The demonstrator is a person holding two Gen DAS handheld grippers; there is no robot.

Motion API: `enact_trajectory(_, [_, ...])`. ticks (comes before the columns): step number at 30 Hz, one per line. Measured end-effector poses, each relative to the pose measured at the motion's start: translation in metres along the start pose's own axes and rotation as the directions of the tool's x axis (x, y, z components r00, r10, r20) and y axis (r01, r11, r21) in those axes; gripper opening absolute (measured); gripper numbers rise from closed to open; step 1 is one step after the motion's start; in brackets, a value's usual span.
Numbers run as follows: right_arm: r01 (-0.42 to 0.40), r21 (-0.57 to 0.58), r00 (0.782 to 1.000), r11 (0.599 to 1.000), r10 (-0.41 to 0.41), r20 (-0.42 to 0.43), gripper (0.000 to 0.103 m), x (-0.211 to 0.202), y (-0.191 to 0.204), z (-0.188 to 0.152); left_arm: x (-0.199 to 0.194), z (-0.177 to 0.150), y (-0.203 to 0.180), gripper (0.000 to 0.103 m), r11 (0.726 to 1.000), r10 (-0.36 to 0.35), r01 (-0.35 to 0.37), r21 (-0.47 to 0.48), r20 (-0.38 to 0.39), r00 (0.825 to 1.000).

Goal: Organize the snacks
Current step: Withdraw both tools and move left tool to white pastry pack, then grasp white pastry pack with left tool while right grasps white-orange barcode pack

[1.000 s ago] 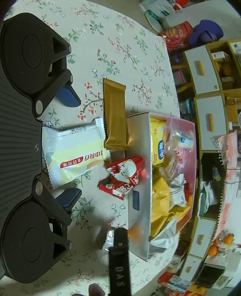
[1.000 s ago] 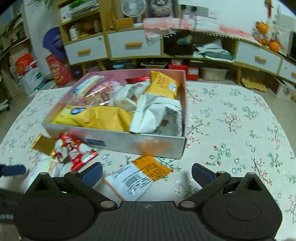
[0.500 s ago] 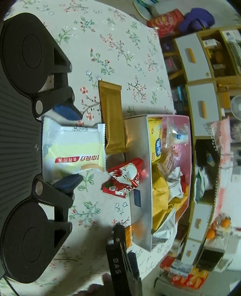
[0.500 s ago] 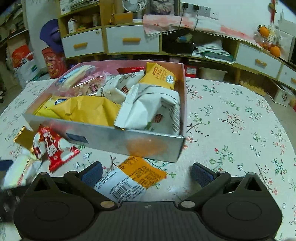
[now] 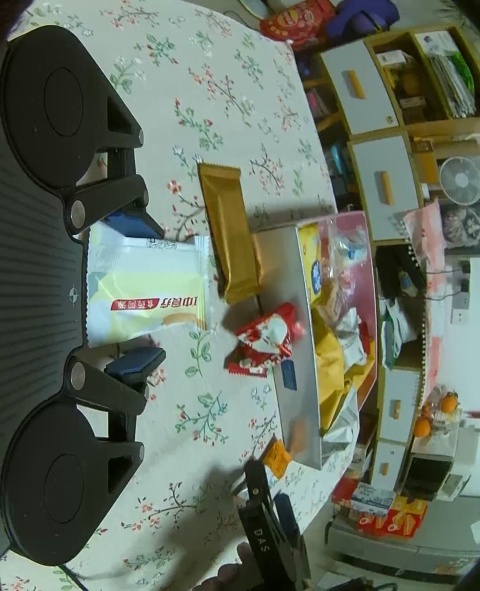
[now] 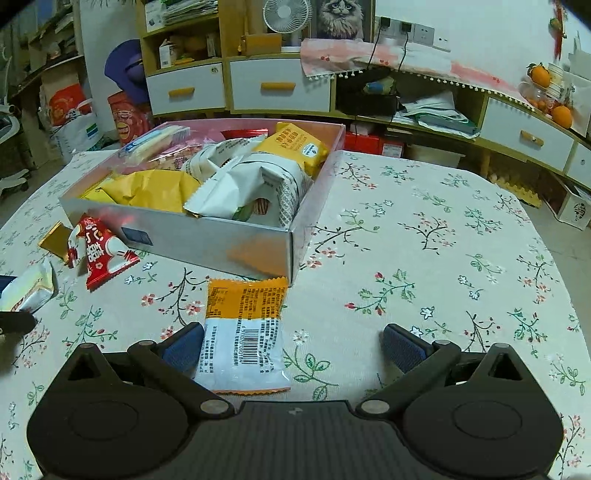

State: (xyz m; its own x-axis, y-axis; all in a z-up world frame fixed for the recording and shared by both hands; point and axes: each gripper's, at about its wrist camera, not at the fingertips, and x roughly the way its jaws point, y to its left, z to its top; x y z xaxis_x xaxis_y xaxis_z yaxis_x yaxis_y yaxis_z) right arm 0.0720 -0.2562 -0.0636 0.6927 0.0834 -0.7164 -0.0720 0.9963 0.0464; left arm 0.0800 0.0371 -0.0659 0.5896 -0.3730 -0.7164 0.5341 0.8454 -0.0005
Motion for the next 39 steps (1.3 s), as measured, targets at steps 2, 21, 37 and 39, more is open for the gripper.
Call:
enact_trajectory(2, [-0.013, -0.008, 1.0, 1.0, 0.013, -0.002, 0.077, 0.0, 0.004, 0.001, 0.001, 0.001, -0.002, 0.061, 1.0, -0.005, 0.005, 0.008, 0.001, 1.0])
enact_trajectory(21, [-0.131, -0.111, 0.991, 0.985, 0.129, -0.019, 0.015, -0.008, 0.033, 0.01, -0.001, 0.009, -0.012, 0.046, 0.999, 0.035, -0.035, -0.027, -0.018, 0.999])
enact_trajectory(37, [-0.187, -0.089, 0.982, 0.978, 0.187, -0.007, 0.011, -0.019, 0.045, 0.021, -0.017, 0.023, -0.011, 0.045, 0.998, 0.029, -0.026, -0.058, 0.045, 0.999])
enact_trajectory(39, [-0.197, -0.077, 0.98, 0.977, 0.198, 0.004, 0.011, -0.021, 0.047, 0.024, -0.02, 0.027, -0.01, 0.045, 0.997, 0.029, -0.025, -0.067, 0.057, 0.998])
